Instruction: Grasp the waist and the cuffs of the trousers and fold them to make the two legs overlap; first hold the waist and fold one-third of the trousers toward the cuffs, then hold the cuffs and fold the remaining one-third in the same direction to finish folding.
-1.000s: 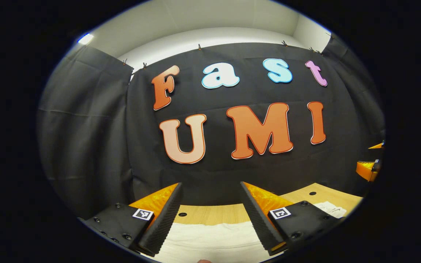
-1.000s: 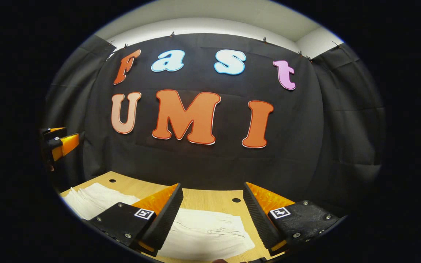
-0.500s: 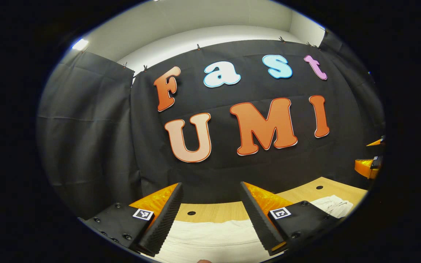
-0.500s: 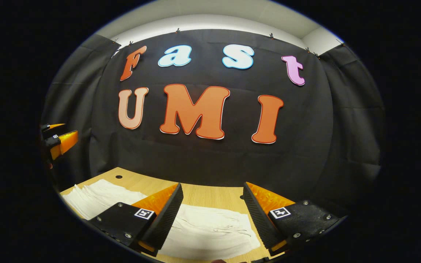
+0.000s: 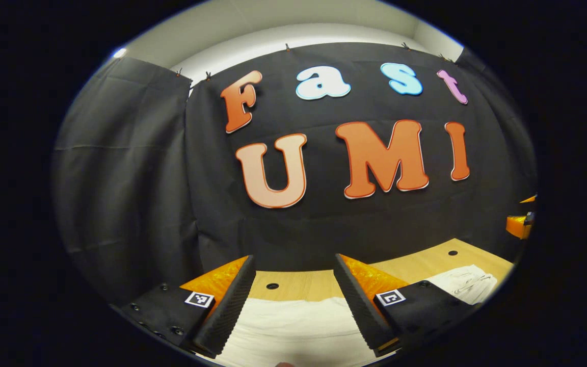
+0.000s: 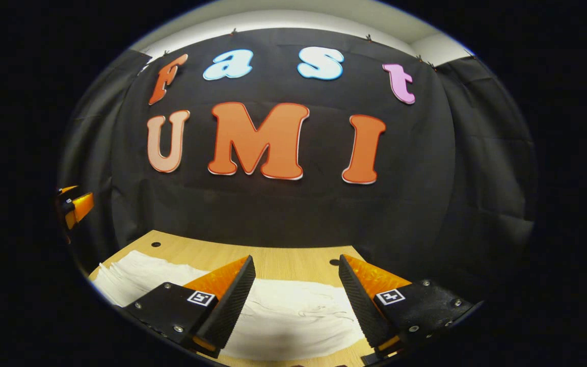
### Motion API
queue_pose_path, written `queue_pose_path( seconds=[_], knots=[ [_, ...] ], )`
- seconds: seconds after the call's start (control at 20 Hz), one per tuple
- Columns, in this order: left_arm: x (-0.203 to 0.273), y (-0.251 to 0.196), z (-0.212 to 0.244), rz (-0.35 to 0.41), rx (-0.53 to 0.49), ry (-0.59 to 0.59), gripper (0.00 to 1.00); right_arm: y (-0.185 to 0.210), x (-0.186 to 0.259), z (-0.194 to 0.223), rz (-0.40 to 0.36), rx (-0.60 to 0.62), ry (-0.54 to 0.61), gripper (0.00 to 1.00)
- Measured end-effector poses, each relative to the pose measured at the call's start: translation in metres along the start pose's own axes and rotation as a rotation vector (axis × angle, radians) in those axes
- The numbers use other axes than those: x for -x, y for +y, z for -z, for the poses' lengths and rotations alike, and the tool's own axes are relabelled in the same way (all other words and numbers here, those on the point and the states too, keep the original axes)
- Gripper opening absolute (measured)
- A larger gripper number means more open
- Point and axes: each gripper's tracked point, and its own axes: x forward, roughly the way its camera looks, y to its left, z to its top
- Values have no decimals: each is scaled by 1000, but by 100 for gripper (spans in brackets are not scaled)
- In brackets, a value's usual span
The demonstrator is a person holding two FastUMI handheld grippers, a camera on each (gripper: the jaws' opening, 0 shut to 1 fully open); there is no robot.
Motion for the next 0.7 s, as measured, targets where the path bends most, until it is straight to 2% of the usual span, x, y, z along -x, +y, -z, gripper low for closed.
queue_pose_path(
  seconds=[0.25, 0.5, 0.7],
  knots=[
    [2, 70, 69, -110, 70, 207, 99, -24, -16, 47, 40, -76, 170, 99],
    [13, 113, 142, -163, 151, 419, 100, -23, -32, 101, 29, -286, 357, 99],
    [26, 143, 190, -204, 181, 528, 100, -41, -41, 144, 95, -361, 501, 98]
  ],
)
